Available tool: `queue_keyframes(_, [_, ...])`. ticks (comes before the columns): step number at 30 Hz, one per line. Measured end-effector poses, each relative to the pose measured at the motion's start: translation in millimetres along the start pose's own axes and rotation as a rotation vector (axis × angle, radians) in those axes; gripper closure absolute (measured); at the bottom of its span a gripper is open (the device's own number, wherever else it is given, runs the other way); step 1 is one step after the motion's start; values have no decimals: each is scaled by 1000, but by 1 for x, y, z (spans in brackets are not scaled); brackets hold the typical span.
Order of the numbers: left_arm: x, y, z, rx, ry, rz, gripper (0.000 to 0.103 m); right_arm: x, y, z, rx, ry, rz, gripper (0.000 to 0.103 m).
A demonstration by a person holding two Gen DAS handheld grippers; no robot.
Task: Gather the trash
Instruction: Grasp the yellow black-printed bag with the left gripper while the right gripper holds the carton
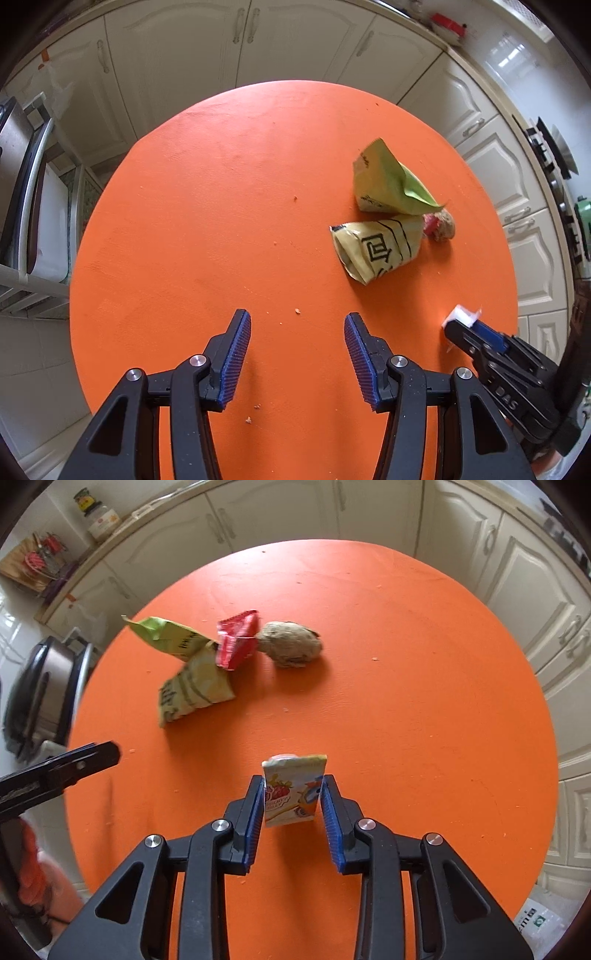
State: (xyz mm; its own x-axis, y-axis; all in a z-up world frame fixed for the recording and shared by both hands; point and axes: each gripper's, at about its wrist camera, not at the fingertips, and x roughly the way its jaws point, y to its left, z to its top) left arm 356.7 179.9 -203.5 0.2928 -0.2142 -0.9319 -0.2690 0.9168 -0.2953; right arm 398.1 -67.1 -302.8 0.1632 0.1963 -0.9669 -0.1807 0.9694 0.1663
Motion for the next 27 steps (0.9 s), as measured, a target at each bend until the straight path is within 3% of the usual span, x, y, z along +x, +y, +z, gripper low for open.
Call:
queue_keyframes(5, [5, -2, 0, -1, 11, 3, 54, 8, 10, -2, -46, -33, -48, 69])
queue_keyframes(8, [6, -2, 0, -3, 12, 1, 54, 11, 12, -4, -63, -41, -68, 74])
queue_keyframes(15, [6, -20, 10, 20, 3, 17, 52, -3, -5, 0, -11, -75, -9, 74])
queue_keyframes(19, [8, -42, 17, 73, -10, 15, 42, -17, -27, 5, 21, -97, 7, 74])
queue_keyframes(27, [36, -69, 34, 141, 25, 59, 42, -17, -57, 24, 100, -100, 43, 74])
